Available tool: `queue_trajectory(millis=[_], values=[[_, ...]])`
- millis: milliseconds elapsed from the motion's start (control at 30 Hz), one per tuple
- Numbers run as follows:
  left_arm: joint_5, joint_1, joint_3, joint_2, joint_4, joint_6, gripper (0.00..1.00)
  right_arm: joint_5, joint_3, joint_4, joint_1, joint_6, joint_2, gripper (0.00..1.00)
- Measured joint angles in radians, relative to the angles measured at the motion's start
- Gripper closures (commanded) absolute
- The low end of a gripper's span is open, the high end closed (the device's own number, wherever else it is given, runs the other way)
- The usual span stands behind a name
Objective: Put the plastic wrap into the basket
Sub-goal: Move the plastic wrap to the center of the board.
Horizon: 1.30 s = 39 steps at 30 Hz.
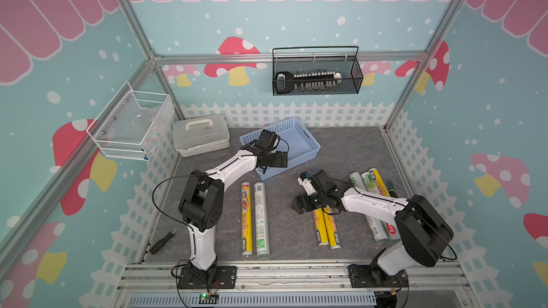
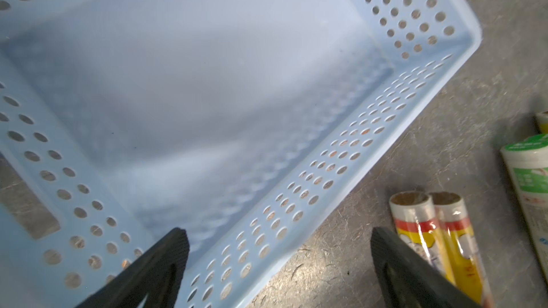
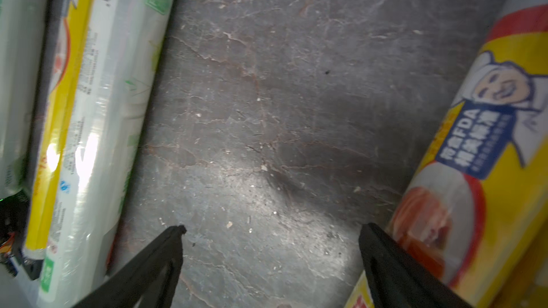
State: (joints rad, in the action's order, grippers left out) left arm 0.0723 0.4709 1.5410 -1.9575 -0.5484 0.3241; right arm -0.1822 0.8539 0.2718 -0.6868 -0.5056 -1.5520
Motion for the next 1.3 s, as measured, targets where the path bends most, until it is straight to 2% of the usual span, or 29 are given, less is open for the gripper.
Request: queue_trajectory(millis=[200, 433, 733, 933, 1167, 1300], values=[[0.023, 0.036, 0.071, -0.076, -0.072, -0.007, 0.01, 0.129, 0.006, 0.079, 0.045, 0.000, 0.005, 0.03], [0.106, 0.112, 0.117, -0.119, -0.107, 0.011, 0.01, 0.192, 0.005, 0.111, 0.107, -0.013, 0.041, 0.02], [0.173, 0.192, 0.171, -0.152, -0.112, 0.107, 0.01, 0.303, -0.061, 0.122, 0.151, -0.095, 0.246, 0.01], [0.237, 0.233, 0.233, -0.186, -0.100, 0.168, 0.01, 0.377, -0.094, 0.134, 0.158, -0.154, 0.325, 0.01], [0.324, 0.283, 0.248, -0.199, -0.036, 0.275, 0.01, 0.465, -0.158, 0.167, 0.163, -0.227, 0.470, 0.01], [0.393, 0.309, 0.226, -0.199, 0.067, 0.357, 0.01, 0.470, -0.171, 0.170, 0.186, -0.240, 0.529, 0.01]])
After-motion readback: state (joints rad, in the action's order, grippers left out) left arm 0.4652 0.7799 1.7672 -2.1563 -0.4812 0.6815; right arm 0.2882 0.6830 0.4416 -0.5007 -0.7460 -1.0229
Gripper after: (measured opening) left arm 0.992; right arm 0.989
